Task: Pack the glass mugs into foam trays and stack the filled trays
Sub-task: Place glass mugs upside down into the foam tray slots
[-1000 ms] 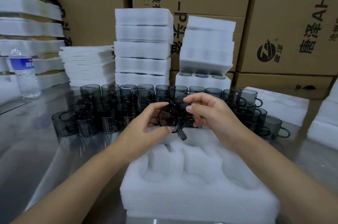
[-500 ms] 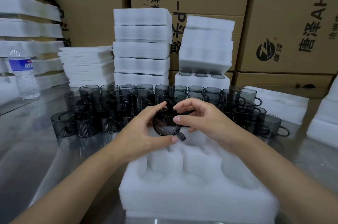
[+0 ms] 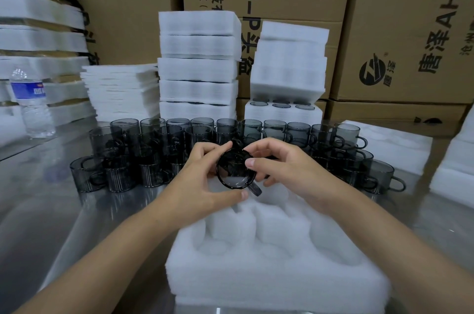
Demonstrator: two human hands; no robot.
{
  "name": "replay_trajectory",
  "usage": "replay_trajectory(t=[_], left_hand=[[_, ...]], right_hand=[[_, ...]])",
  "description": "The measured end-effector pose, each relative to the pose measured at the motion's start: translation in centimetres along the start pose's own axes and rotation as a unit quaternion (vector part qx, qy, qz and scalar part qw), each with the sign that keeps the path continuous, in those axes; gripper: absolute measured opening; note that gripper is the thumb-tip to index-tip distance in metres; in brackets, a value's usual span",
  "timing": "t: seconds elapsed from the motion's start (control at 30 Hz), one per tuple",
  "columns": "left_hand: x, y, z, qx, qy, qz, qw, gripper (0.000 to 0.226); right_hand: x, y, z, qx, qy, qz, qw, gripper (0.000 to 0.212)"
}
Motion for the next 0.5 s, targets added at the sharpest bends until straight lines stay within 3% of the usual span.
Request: replay_trajectory(t=[0.27,0.5], left_hand=[[0.00,0.07,-0.18,-0.001,0.015,0.005,1.000,0.085],[0.03,0.18,-0.27,-0.007,0.027,-0.030,0.999,0.065]], right_hand=[[-0.01,0.19,-0.06,-0.008,-0.005,-0.008,1.000,0.015],[0.06,0.30,0.02,-0.004,-0.005,-0.010,1.000,0.018]])
Point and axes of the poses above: each hand's wrist, its own z-axis towards the middle knuckle, its own x-axis out of the back of the hand, y = z × x, the point moved 4 cm from there along z, towards the middle knuckle, and after that the axes turned 11 degrees about -y, right-handed, at the moved point
